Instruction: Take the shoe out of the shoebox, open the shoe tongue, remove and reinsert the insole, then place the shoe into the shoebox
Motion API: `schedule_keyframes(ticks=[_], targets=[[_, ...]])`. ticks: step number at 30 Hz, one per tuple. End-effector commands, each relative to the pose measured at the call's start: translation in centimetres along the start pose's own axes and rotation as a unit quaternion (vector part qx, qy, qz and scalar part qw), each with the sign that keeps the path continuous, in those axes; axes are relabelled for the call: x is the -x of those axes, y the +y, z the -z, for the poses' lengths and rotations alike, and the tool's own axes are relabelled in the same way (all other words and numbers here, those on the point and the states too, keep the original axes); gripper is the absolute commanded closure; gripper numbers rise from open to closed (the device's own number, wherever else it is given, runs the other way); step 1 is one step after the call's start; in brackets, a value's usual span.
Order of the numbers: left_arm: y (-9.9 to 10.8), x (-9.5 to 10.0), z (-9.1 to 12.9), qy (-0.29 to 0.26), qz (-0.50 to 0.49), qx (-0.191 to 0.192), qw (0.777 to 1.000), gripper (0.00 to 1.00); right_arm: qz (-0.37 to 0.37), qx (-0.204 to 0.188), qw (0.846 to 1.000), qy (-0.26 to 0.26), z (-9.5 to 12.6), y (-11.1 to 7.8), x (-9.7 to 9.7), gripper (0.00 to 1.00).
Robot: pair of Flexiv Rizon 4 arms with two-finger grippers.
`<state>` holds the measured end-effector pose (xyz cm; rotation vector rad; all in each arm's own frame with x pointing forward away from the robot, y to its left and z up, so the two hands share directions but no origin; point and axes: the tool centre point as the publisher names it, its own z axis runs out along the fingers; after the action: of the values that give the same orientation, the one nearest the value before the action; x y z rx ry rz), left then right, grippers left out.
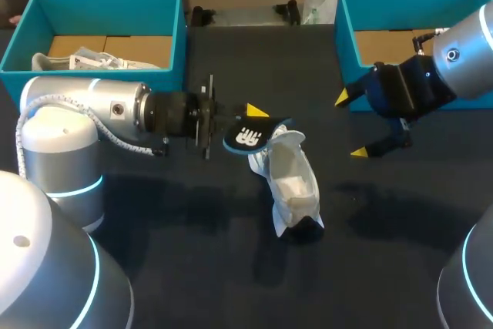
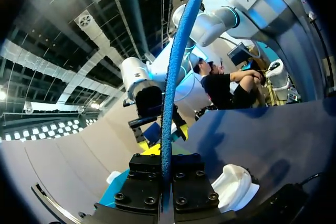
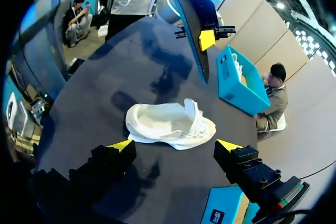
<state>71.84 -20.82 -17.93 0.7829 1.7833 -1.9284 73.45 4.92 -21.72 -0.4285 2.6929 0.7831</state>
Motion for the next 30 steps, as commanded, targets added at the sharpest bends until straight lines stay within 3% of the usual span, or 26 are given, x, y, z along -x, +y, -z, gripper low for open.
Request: schedule_keyframes(ticks=[1,10,18,30], targets=[[0.0,0.0,0.0,0.000,-0.001,0.000,1.000,1.00,0.000,-0.001,1.000,0.001,-0.2,0.0,0.2,0.00],[-1.3,-1.4,-0.6,-0.007,0.011,0.002,1.000,1.00,0.007,-0.003,1.000,-0.012,-1.0,-0.2,0.2,0.00],[-3.0,-3.3,-1.3,-0.027,0.008,-0.001,1.000,1.00,-0.001,0.005,1.000,-0.006,-2.7,-1.6,-0.7,0.00],[-1.4,-6.1,-3.1,-0.064,0.017,-0.011,0.998,1.00,-0.015,0.005,1.000,-0.002,-4.2,-2.4,-2.0,0.00]])
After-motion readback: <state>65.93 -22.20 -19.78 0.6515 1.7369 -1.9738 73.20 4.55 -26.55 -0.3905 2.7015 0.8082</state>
